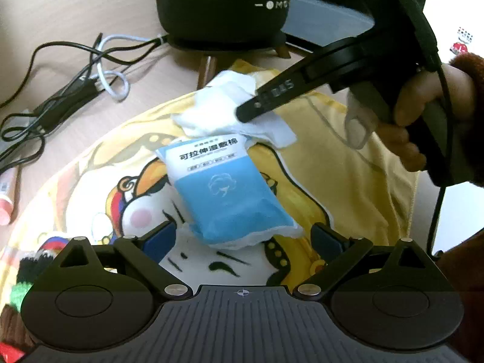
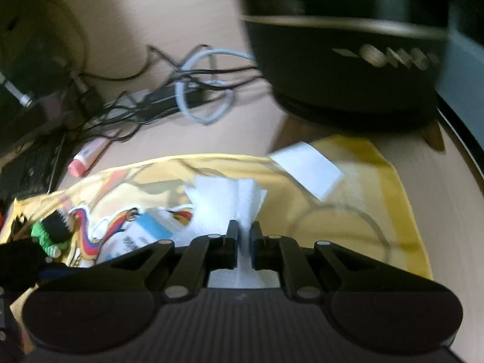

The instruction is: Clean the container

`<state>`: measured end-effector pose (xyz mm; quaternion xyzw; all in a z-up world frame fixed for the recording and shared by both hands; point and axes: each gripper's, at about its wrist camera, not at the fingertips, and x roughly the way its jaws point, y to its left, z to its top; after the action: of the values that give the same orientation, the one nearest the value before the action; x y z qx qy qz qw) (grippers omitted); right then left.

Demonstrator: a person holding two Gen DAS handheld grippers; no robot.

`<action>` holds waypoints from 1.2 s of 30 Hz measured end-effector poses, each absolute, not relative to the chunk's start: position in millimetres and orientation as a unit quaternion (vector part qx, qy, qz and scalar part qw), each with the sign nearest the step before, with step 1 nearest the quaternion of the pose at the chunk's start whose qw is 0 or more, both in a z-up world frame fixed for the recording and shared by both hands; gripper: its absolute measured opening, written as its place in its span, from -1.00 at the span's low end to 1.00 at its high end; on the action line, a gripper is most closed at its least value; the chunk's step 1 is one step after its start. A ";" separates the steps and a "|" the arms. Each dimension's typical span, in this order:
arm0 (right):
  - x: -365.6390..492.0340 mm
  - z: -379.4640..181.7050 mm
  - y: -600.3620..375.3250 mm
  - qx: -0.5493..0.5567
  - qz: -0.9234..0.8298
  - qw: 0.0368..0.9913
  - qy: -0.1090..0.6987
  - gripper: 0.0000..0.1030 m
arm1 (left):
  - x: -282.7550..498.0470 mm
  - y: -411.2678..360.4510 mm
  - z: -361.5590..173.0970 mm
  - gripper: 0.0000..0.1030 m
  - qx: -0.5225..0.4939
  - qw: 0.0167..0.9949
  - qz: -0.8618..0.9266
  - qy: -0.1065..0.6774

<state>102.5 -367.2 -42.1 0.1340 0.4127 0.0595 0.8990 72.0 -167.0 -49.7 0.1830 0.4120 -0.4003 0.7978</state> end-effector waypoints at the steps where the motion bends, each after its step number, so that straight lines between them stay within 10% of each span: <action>1: 101.2 -44.1 -372.2 0.144 0.058 0.896 0.415 -0.83 | 74.8 -169.9 -51.9 0.92 0.183 0.796 -0.400 0.415; 7: 95.5 -43.9 -377.0 0.186 0.074 0.889 0.413 -0.83 | 93.4 -180.4 -64.6 0.88 0.169 0.809 -0.369 0.425; 10: 92.9 -29.4 -372.2 0.222 0.110 0.886 0.392 -0.83 | 99.4 -174.2 -60.9 0.25 0.169 0.820 -0.353 0.418; 24: 106.9 -25.0 -293.3 0.141 0.191 0.887 0.395 -0.79 | 78.9 -154.4 -56.9 0.48 0.308 0.814 -0.343 0.353; 28: 113.4 -28.1 -305.8 0.159 0.175 0.885 0.402 0.09 | 76.3 -155.1 -61.5 0.60 0.295 0.812 -0.355 0.357; 36: 131.0 -48.7 -318.4 0.179 0.197 0.873 0.409 0.26 | 85.0 -154.2 -64.9 0.67 0.270 0.811 -0.360 0.374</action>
<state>131.0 -318.4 -48.7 0.1790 0.4092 0.1968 0.8728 85.0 -154.2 -64.9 0.2702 0.3741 -0.3602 0.8108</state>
